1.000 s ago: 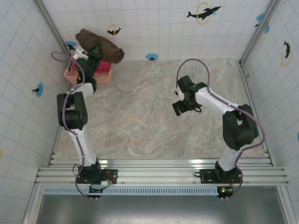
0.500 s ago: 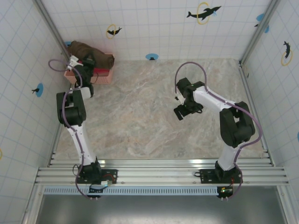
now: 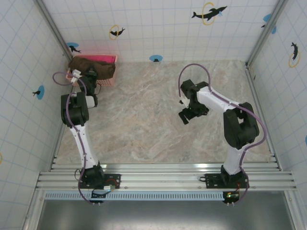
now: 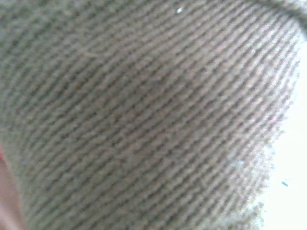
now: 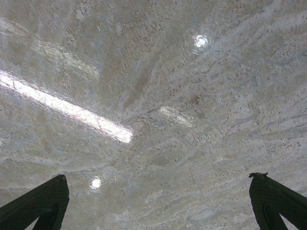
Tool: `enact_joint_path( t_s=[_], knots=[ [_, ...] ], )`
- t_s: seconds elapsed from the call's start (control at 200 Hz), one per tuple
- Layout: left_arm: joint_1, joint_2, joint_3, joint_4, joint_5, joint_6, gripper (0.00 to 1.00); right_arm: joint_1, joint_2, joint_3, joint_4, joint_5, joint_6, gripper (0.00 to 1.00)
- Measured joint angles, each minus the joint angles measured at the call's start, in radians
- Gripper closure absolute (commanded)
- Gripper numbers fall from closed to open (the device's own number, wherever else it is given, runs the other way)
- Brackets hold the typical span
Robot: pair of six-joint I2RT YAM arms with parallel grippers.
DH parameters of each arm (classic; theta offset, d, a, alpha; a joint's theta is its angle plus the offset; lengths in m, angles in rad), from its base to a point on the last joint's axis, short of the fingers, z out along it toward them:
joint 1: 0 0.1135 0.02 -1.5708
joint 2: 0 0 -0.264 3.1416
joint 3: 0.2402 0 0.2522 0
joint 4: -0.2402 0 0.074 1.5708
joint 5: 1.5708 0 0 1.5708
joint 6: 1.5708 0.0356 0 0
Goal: Roll up the long pants
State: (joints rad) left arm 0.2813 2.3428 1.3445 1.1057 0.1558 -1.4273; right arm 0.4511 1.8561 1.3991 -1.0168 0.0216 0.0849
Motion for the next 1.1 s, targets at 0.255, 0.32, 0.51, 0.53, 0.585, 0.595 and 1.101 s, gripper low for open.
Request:
enact_joint_path(
  t_s=[0.255,0.32,0.51,0.53,0.585,0.595,1.101],
  knots=[
    [0.005,-0.076,-0.009,-0.214,0.026,0.041,1.00,0.003,0.033,0.035,-0.003,-0.029,0.004,0.01],
    [0.008,-0.103,-0.010,-0.293,0.040,0.053,1.00,0.004,0.033,0.040,-0.002,-0.036,0.005,0.01],
    [0.011,-0.181,-0.030,-0.486,0.055,0.087,1.00,0.009,0.033,0.054,-0.001,-0.049,0.013,0.01],
    [0.011,-0.190,-0.034,-0.504,0.057,0.091,1.00,0.009,0.033,0.055,-0.001,-0.051,0.013,0.01],
    [0.011,-0.212,-0.043,-0.550,0.068,0.103,1.00,0.010,0.033,0.058,-0.001,-0.056,0.016,0.01],
    [0.011,-0.217,-0.045,-0.558,0.069,0.105,1.00,0.010,0.033,0.059,-0.001,-0.058,0.016,0.01],
    [-0.003,-0.475,-0.195,-1.012,0.209,0.391,1.00,0.010,0.024,0.067,0.037,-0.093,0.035,0.01]
  ],
)
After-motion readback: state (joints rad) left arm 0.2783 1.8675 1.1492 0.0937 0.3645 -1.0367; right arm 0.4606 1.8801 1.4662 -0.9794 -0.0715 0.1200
